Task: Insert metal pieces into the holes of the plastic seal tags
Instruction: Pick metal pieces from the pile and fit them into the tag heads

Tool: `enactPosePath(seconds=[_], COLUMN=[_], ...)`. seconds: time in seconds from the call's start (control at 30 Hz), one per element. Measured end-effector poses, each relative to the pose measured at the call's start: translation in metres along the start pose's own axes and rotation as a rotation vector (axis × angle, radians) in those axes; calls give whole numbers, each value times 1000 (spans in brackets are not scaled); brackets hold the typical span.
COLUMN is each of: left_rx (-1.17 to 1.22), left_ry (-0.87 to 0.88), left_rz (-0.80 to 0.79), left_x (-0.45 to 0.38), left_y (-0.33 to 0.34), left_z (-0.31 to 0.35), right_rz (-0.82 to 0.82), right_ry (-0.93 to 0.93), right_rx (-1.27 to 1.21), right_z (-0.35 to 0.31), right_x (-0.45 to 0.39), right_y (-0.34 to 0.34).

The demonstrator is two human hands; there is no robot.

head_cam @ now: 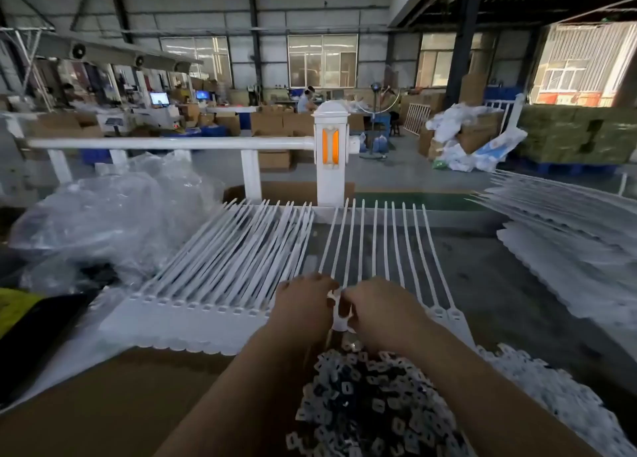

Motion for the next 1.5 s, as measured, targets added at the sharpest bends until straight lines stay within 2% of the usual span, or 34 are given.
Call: enactPosePath(seconds=[0.07,0.13,0.37,0.57,0.73,0.9,1.07,1.43,1.5], left_rx=[-142,-178,-119,-23,178,172,201,216,319], left_ry=[31,39,78,3,24,95,190,178,154], left_rz=[-74,-125,-57,-160,-138,-76,-111,-171,-149], left_x=[-4,-3,0,-10,-8,-1,-1,-6,-7], left_y=[16,31,40,34,29,30,32,36,32], left_z=[-1,-5,-9,-13,-16,-17,-20,-22,-22], right_rz=[43,13,-171,-221,-244,-296,-396,-403,-384], right_ry=[8,28,-31,-85,-114,-190,-366,-385,-381], right_rx=[83,145,175,217,69,-78,-227,-259,-284], right_z=[6,16,32,22,18,7,-14,-22,-22], right_x=[-4,-3,4,2,-4,-4,6,4,3], right_y=[3,14,14,7,7,11,11,21,19])
Point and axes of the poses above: each hand's wrist, its own x-axis away from the middle knuckle, its own y-axis out of the palm, z = x × y, the point moved 7 cm from there along -x, towards the middle knuckle, and after that the axes turned 9 degrees about x, right-handed, at the moved point
